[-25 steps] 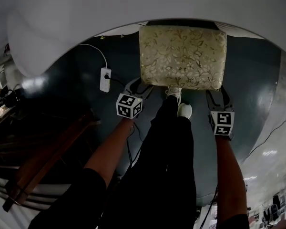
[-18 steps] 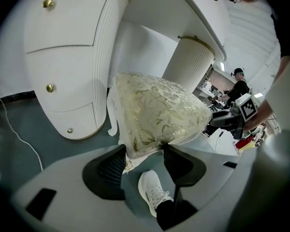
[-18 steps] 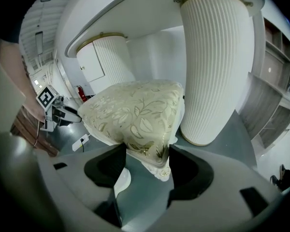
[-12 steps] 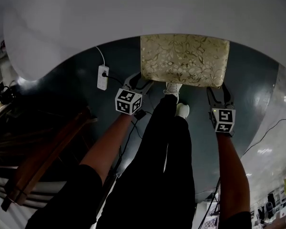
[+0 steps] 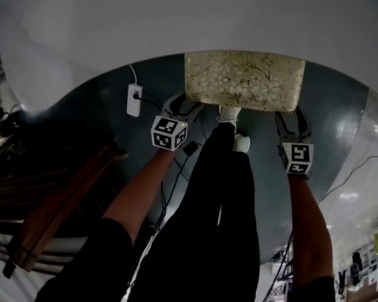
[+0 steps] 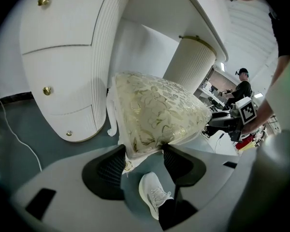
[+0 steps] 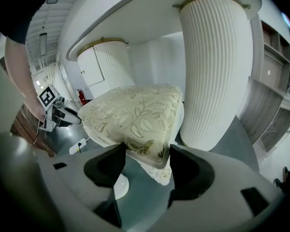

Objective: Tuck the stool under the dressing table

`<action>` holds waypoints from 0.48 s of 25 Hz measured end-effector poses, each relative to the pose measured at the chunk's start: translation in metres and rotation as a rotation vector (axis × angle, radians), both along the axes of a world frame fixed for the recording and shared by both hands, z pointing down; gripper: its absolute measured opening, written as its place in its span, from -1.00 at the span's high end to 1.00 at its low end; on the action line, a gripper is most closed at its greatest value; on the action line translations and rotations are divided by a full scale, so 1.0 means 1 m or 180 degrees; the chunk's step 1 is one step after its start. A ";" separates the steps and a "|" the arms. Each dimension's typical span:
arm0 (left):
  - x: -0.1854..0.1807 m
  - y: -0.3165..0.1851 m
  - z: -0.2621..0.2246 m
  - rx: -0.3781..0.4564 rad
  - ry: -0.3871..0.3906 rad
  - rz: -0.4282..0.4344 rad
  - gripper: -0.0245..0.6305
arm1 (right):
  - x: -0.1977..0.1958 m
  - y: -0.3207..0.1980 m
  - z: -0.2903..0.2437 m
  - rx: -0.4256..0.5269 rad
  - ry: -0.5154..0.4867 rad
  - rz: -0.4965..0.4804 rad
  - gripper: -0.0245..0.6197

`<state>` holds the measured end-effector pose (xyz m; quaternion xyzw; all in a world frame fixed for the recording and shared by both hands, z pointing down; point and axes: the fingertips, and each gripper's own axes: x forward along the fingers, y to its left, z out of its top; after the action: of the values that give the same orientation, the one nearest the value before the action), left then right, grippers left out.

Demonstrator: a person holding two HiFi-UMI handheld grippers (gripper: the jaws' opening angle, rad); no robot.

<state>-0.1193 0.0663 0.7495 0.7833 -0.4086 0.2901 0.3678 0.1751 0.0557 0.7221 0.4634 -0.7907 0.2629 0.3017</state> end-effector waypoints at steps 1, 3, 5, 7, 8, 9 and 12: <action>0.000 0.000 0.000 0.0025 0.0005 -0.0026 0.17 | 0.000 0.001 0.000 0.0017 -0.0008 0.0021 0.09; -0.002 -0.002 -0.001 0.0078 0.0014 -0.0063 0.17 | -0.001 0.000 0.000 0.0025 -0.0035 0.0061 0.10; -0.005 -0.017 -0.001 0.0109 0.0026 -0.0095 0.17 | -0.004 -0.014 0.001 0.0028 -0.0044 0.0069 0.09; -0.006 -0.040 -0.001 0.0115 0.0029 -0.0107 0.17 | -0.004 -0.039 0.000 0.0041 -0.0018 0.0072 0.10; -0.005 -0.049 -0.001 0.0120 0.0029 -0.0110 0.17 | -0.004 -0.050 0.000 0.0047 -0.0015 0.0073 0.09; -0.005 -0.056 -0.001 0.0133 0.0032 -0.0117 0.17 | -0.003 -0.057 0.000 0.0060 -0.0021 0.0072 0.10; -0.005 -0.071 -0.003 0.0207 0.0039 -0.0167 0.17 | -0.003 -0.073 -0.003 0.0113 -0.0051 0.0061 0.09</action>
<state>-0.1239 -0.0049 0.7463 0.7857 -0.4359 0.2621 0.3521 0.1721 -0.0174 0.7194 0.4741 -0.7931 0.2553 0.2846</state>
